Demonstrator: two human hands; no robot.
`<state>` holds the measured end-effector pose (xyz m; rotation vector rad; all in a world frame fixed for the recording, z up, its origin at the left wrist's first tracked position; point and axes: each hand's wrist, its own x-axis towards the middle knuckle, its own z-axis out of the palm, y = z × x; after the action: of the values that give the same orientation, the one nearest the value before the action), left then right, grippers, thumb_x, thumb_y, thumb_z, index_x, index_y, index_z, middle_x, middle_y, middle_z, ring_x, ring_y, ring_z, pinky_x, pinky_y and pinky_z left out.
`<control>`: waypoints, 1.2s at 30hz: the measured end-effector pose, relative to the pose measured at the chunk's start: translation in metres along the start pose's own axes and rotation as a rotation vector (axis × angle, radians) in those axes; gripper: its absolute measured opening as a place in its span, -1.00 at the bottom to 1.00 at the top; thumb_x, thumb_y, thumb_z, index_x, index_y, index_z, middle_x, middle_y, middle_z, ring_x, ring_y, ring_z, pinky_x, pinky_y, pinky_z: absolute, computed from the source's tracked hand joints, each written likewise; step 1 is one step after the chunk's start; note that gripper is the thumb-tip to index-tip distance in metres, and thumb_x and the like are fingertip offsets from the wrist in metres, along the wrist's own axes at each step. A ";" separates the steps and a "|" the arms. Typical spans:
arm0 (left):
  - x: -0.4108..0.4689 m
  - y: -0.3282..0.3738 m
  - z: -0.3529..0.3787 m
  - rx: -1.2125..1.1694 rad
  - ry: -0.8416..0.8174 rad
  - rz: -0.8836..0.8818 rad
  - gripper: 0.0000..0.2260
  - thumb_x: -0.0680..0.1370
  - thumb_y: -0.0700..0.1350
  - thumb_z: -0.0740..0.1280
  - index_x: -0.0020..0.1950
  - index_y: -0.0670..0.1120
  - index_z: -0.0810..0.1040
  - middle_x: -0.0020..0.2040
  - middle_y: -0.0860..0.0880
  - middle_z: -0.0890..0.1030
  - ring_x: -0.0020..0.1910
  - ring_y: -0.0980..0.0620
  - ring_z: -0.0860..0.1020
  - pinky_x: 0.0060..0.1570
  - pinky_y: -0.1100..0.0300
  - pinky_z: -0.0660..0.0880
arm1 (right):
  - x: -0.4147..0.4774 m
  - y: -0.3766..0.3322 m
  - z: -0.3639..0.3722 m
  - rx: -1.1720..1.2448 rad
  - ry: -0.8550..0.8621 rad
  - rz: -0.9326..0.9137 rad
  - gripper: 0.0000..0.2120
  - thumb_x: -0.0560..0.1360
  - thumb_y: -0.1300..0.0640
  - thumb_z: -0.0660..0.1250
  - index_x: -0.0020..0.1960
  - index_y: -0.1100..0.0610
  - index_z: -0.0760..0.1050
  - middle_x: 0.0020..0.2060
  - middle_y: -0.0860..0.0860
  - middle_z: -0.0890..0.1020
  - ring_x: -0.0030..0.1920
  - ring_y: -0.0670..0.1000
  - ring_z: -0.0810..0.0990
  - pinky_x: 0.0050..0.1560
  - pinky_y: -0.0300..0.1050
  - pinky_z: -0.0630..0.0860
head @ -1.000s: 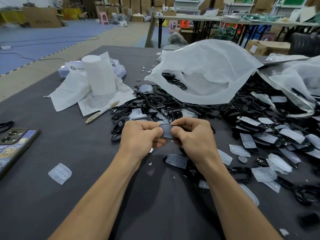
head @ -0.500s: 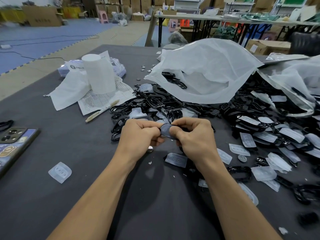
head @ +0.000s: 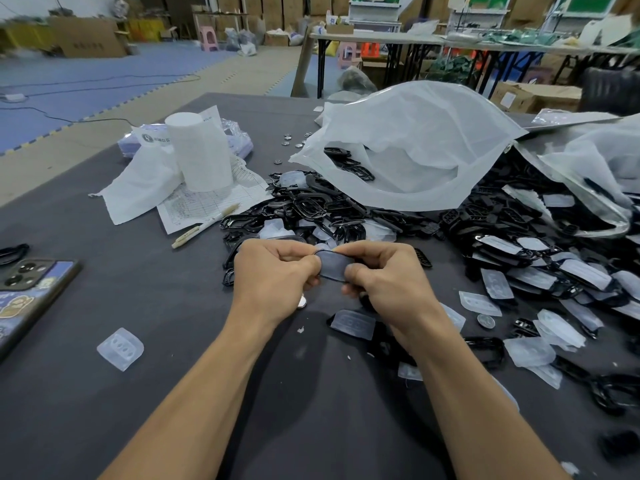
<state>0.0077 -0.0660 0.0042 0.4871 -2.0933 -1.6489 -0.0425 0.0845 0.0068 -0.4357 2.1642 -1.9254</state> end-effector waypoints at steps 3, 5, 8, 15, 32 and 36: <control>-0.001 -0.001 0.000 0.055 -0.024 0.008 -0.76 0.35 -0.24 0.43 -0.27 0.10 0.77 -0.39 -0.02 0.70 -0.41 0.04 0.65 -0.26 -0.03 0.69 | 0.002 0.004 0.001 -0.018 0.044 0.012 -0.57 0.43 0.49 0.31 -0.23 -0.01 0.73 -0.42 0.15 0.66 -0.46 -0.01 0.53 -0.40 -0.24 0.46; -0.001 -0.001 0.000 0.085 -0.066 -0.003 -0.78 0.31 -0.14 0.39 -0.21 0.13 0.77 -0.37 0.02 0.71 -0.39 0.07 0.65 -0.21 -0.01 0.70 | 0.003 0.006 0.002 -0.054 0.056 0.005 -0.57 0.42 0.48 0.31 -0.23 -0.03 0.72 -0.42 0.14 0.67 -0.46 -0.02 0.54 -0.38 -0.19 0.47; -0.004 -0.001 0.002 0.228 -0.097 0.116 -0.80 0.35 -0.03 0.39 -0.14 0.23 0.74 -0.36 0.13 0.70 -0.34 0.14 0.64 -0.25 0.18 0.60 | 0.003 0.006 0.002 -0.097 0.056 -0.009 -0.56 0.41 0.44 0.30 -0.21 -0.07 0.74 -0.42 0.13 0.67 -0.44 -0.02 0.55 -0.35 -0.16 0.48; -0.003 -0.005 0.005 0.151 -0.118 0.150 -0.82 0.51 -0.14 0.51 -0.22 0.12 0.76 -0.48 0.03 0.64 -0.54 0.10 0.59 -0.48 0.35 0.46 | -0.001 0.003 0.003 -0.126 0.062 -0.019 -0.64 0.36 0.37 0.31 -0.19 -0.04 0.74 -0.44 0.00 0.67 -0.45 -0.06 0.56 -0.37 -0.19 0.48; 0.000 0.001 -0.006 -0.179 -0.199 -0.082 -0.85 0.49 -0.24 0.47 -0.24 -0.07 0.77 -0.33 -0.09 0.70 -0.36 0.06 0.64 -0.33 0.26 0.56 | -0.001 -0.002 -0.001 -0.099 0.193 -0.018 -0.70 0.49 0.33 0.39 -0.19 -0.04 0.73 -0.45 -0.02 0.66 -0.52 -0.09 0.51 -0.41 -0.17 0.49; 0.001 -0.001 -0.004 -0.124 -0.195 -0.054 -0.77 0.47 -0.32 0.45 -0.28 -0.04 0.77 -0.37 -0.10 0.69 -0.40 0.06 0.63 -0.35 0.27 0.55 | -0.002 -0.001 0.001 -0.115 0.186 -0.034 -0.71 0.47 0.32 0.38 -0.18 -0.06 0.72 -0.47 -0.04 0.64 -0.52 -0.10 0.52 -0.43 -0.23 0.47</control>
<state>0.0090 -0.0703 0.0043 0.3576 -2.1122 -1.9121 -0.0403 0.0846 0.0077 -0.3258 2.4080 -1.9346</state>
